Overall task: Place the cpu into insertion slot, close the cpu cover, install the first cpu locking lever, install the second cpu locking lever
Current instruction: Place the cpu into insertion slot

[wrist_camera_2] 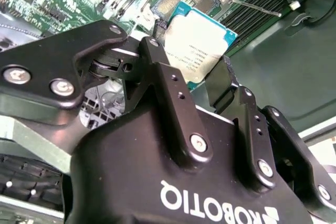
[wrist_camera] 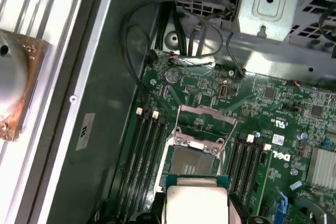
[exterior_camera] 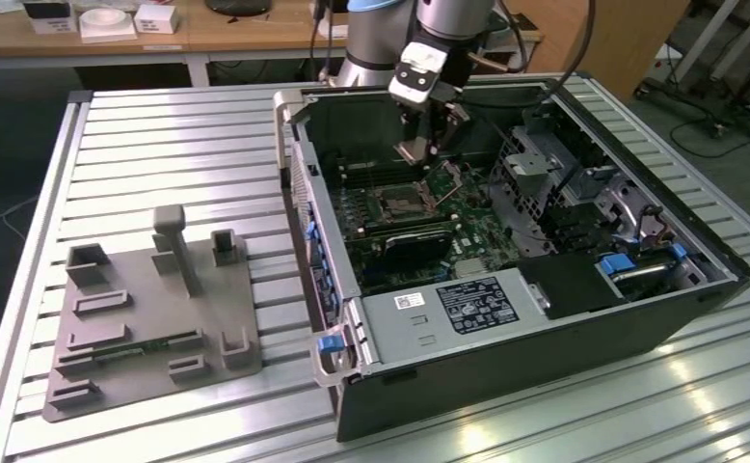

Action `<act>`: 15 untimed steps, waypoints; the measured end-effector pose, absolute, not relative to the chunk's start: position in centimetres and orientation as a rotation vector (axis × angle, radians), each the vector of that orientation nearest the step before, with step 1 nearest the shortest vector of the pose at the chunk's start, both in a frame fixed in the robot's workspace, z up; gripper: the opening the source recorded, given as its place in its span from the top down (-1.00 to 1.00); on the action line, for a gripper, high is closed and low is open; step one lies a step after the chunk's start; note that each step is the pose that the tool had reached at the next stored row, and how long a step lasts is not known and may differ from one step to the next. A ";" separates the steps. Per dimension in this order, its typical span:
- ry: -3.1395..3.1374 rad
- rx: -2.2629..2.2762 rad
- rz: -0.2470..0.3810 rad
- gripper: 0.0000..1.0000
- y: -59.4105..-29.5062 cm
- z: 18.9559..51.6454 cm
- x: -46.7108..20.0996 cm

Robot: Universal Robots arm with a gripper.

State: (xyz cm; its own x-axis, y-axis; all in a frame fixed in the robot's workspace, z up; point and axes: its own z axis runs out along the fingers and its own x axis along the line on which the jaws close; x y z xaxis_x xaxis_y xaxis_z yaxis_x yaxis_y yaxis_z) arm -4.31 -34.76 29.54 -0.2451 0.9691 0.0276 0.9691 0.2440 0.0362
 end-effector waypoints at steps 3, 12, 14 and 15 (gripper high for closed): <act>2.481 1.933 0.066 -0.08 -34.7 29.1 -4.3; 2.413 2.031 0.054 -0.08 -34.5 27.8 -4.3; 2.383 2.066 0.054 -0.08 -34.5 27.6 -4.3; 2.371 2.080 0.054 -0.08 -34.5 27.5 -4.3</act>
